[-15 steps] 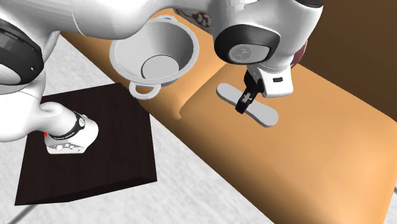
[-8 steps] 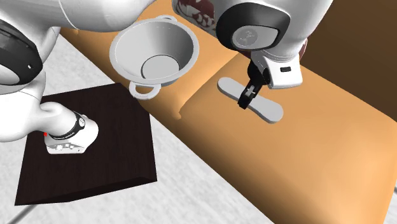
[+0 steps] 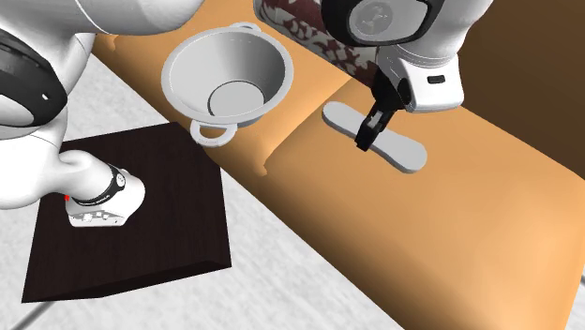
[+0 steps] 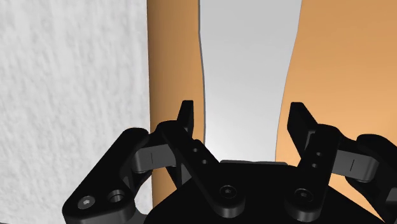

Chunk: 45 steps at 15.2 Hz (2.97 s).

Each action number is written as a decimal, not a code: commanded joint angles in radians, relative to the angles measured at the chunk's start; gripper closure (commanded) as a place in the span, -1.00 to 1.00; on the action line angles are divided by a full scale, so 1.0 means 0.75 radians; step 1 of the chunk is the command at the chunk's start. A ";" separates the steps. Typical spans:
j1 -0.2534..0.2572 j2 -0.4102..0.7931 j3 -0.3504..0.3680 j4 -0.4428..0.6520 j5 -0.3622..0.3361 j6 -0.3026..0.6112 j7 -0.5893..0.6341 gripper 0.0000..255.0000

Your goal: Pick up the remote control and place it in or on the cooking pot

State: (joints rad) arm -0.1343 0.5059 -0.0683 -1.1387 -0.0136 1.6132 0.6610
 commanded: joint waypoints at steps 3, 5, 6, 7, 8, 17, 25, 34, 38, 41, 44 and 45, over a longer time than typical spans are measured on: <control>0.014 -0.051 0.003 -0.034 -0.004 -0.018 0.015 1.00; 0.047 -0.170 0.011 -0.213 -0.013 0.041 0.054 1.00; 0.062 -0.224 0.016 -0.291 -0.017 0.064 0.074 1.00; 0.076 -0.275 0.022 -0.364 -0.021 0.085 0.094 1.00; 0.091 -0.323 0.029 -0.431 -0.025 0.104 0.115 1.00; 0.206 -0.687 0.114 -0.897 -0.034 0.198 0.319 1.00; 0.302 -0.937 0.224 -1.168 0.001 0.213 0.515 1.00; 0.396 -1.110 0.351 -1.359 0.070 0.232 0.708 1.00; 0.397 -1.102 0.354 -1.424 0.070 0.304 0.709 1.00; 0.398 -1.094 0.357 -1.470 0.070 0.359 0.711 1.00; 0.399 -1.082 0.360 -1.514 0.070 0.414 0.713 1.00; 0.399 -1.078 0.361 -1.528 0.070 0.433 0.714 1.00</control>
State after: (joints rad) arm 0.1647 -0.3031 0.2021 -2.2739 0.0385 1.9250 1.1969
